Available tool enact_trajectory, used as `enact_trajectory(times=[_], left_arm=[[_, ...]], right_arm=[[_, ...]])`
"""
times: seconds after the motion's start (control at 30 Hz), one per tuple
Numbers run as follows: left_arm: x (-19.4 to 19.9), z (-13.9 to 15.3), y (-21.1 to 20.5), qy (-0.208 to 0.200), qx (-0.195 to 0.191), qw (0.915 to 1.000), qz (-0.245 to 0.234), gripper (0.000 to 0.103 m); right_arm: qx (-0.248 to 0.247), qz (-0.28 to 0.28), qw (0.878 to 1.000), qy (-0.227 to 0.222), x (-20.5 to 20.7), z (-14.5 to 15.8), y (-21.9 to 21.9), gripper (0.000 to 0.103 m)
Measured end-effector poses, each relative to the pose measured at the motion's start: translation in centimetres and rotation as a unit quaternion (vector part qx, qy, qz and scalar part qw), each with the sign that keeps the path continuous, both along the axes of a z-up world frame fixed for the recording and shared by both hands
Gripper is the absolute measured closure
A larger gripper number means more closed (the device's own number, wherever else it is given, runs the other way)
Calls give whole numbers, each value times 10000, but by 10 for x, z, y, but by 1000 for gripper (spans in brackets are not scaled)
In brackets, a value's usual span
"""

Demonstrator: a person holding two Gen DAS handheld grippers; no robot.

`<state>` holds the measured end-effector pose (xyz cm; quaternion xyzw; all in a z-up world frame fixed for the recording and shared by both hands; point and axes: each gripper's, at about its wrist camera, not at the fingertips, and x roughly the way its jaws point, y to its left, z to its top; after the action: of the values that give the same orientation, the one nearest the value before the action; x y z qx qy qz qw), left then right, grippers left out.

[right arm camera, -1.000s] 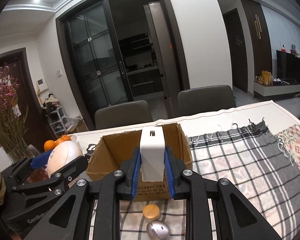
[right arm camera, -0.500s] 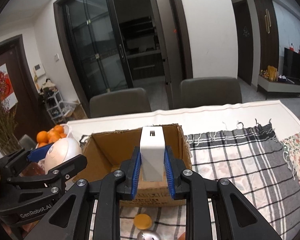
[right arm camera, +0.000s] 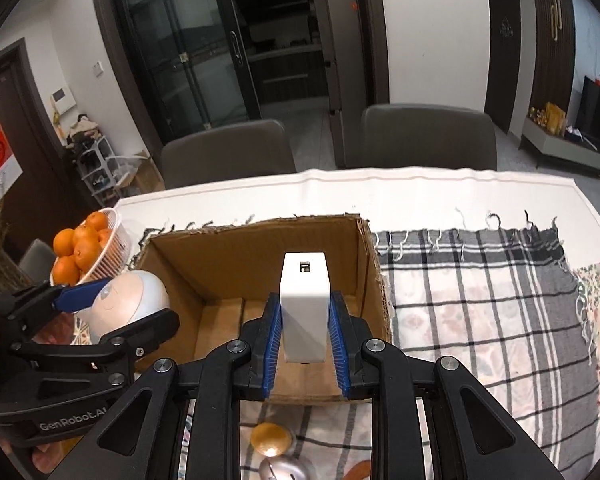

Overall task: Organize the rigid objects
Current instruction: 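Open both grippers to drop the lamp and charger into the box, then grasp the green-white tin with the left gripper while the right gripper grasps the yellow-lidded jar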

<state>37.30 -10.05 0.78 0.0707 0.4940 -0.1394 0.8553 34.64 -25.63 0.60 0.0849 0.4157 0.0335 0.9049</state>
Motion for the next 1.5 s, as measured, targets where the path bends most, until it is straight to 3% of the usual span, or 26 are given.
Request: enact_trajectory(times=[0.33, 0.43, 0.87, 1.03, 1.17, 1.27, 1.5], left_arm=[[15, -22, -3, 303, 157, 9993, 148, 27], [12, -19, -2, 221, 104, 9996, 173, 23], [-30, 13, 14, -359, 95, 9990, 250, 23], [-49, 18, 22, -373, 9, 9990, 230, 23], [-62, 19, 28, -377, -29, 9989, 275, 23], [-73, 19, 33, -370, -45, 9990, 243, 23], [-92, 10, 45, -350, 11, 9991, 228, 23]], right_arm=[[-153, 73, 9980, 601, 16, -22, 3, 76], [-348, 41, 9976, 594, 13, -20, 5, 74], [-402, -109, 9979, 498, -17, 0, 4, 74], [-432, -108, 9982, 398, -32, 9, 8, 73], [-575, -145, 9978, 281, -45, 19, 13, 65], [-575, -58, 9980, 258, -54, 24, 18, 65], [-559, 116, 9980, 255, -71, 21, 31, 60]])
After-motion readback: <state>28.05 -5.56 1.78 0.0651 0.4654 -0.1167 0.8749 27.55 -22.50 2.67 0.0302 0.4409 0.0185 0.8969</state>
